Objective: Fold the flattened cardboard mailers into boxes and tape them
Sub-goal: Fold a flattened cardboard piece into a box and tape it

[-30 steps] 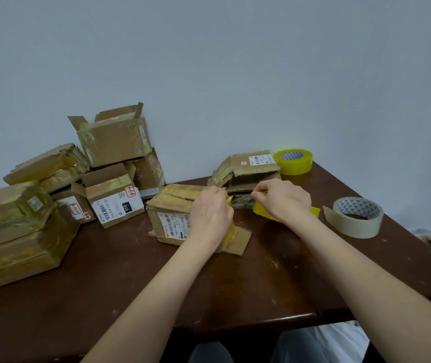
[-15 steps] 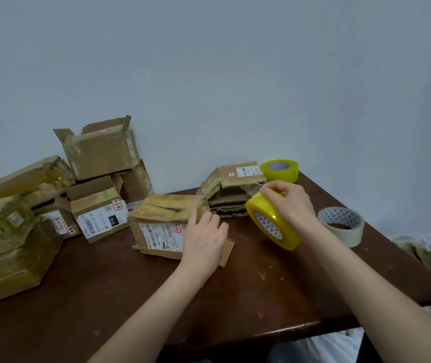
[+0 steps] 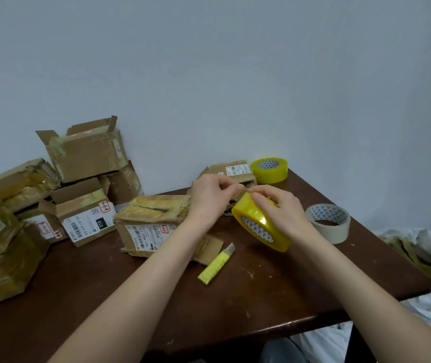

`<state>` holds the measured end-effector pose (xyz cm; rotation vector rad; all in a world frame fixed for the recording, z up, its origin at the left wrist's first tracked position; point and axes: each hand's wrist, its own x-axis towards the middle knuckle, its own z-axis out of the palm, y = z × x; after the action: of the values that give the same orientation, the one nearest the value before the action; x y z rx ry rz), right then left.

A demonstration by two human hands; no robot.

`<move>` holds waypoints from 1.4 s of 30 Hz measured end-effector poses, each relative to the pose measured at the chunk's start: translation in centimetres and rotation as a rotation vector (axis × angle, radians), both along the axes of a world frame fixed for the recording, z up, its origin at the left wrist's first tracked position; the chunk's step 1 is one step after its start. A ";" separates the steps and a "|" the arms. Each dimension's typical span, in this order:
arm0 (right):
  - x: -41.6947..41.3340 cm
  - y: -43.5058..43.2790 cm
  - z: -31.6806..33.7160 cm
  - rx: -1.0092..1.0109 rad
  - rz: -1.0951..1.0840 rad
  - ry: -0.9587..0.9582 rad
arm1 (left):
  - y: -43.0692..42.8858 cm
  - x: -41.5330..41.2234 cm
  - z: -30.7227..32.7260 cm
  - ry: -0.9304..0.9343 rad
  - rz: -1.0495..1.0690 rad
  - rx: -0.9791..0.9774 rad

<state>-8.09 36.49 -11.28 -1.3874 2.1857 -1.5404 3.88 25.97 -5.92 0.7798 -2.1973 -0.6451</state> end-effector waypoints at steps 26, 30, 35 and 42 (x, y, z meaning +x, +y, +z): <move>0.2 -0.2 -0.6 0.064 -0.013 -0.015 | 1.7 1.3 0.6 0.153 -0.034 0.108; 0.2 -0.4 -0.4 0.078 -0.041 0.000 | 1.6 1.7 1.2 0.177 -0.052 0.124; 0.1 -0.7 -0.3 0.101 -0.031 -0.001 | 1.2 2.1 1.1 0.208 -0.022 0.189; 0.1 -1.1 0.0 0.058 -0.035 -0.085 | 0.9 2.3 2.0 0.212 -0.009 0.209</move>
<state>-7.95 35.39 -11.23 -1.2493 2.1977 -1.5052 6.14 26.85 -3.94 0.7687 -1.9627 -0.9294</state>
